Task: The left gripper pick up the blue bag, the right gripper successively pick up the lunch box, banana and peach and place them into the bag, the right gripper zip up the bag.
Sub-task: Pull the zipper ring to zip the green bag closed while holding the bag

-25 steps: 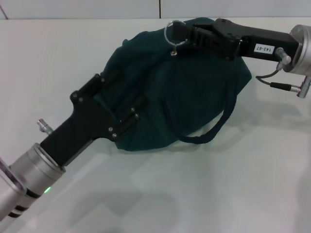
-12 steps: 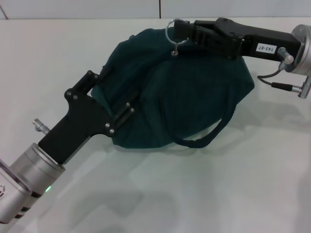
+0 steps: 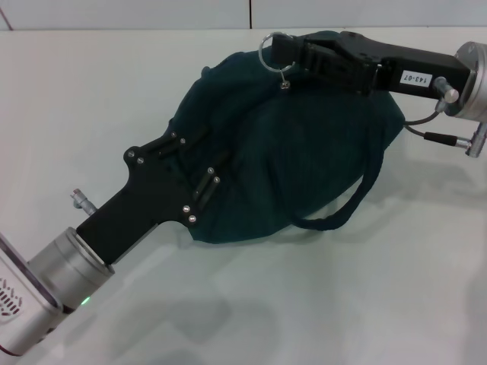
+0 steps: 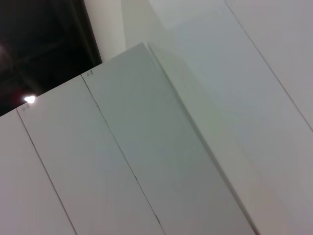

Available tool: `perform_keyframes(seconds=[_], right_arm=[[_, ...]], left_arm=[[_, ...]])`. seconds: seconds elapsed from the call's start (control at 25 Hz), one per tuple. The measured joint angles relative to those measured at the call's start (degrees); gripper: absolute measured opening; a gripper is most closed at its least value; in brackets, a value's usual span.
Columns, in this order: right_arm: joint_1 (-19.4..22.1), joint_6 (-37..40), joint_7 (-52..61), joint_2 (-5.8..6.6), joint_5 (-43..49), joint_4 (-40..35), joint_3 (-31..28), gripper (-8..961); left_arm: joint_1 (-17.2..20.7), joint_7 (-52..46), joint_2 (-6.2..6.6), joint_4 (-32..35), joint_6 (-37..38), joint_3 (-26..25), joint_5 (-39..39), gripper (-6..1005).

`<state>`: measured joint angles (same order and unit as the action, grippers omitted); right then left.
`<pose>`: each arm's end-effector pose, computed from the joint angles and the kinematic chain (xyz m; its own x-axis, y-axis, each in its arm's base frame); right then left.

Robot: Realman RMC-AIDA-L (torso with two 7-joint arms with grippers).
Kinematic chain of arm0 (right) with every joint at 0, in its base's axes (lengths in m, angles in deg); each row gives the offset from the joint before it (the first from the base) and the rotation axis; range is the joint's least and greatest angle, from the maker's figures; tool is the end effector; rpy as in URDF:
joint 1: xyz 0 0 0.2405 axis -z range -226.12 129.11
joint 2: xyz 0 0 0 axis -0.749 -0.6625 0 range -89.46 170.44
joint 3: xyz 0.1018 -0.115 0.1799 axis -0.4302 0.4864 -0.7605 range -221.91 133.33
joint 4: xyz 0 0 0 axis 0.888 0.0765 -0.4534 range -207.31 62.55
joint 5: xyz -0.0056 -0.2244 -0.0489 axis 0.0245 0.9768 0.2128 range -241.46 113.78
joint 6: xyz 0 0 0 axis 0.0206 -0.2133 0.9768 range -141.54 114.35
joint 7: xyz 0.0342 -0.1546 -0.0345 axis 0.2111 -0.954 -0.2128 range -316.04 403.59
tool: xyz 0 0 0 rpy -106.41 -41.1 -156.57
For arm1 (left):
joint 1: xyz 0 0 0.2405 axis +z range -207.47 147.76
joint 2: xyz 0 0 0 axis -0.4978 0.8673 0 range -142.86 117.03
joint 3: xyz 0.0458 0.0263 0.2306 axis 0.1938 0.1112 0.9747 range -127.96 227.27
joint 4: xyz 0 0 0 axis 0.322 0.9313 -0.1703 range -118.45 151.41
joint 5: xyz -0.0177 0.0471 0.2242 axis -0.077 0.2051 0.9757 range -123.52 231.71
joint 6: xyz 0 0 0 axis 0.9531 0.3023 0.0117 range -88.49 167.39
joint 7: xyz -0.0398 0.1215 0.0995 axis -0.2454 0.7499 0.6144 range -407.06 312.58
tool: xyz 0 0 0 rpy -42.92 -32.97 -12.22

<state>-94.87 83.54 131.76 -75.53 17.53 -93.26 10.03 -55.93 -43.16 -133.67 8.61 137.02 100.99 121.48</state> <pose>0.1165 0.3712 -0.0105 0.5097 -0.4064 -0.7583 -0.3184 -0.9079 0.2725 -0.2528 0.2552 -0.0724 0.7099 -0.3952 0.5830 0.2397 -0.6428 -0.7276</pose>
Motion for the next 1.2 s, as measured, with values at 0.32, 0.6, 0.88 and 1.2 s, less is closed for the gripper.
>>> perform_keyframes(seconds=[0.32, 0.6, 0.88, 1.2], right_arm=[[-0.03, 0.00, -0.01, 0.00, 0.00, 0.09, 0.00, 39], [0.28, 0.13, -0.01, 0.02, -0.53, 0.12, 0.00, 40], [2.01, 0.58, -0.01, 0.11, -1.40, 0.14, -0.41, 41], [3.73, 0.73, -0.01, 0.34, -2.18, 0.07, -0.67, 42]], left_arm=[[-0.13, -0.24, 0.00, -0.12, -0.22, -0.18, -0.20, 161], [-0.21, -1.82, 0.01, -0.24, 0.18, -0.18, -0.06, 74], [0.43, -6.56, 0.33, 0.02, 4.92, -0.18, -0.19, 35], [0.67, -8.64, 0.49, 0.13, 6.02, -0.18, 0.00, 33]])
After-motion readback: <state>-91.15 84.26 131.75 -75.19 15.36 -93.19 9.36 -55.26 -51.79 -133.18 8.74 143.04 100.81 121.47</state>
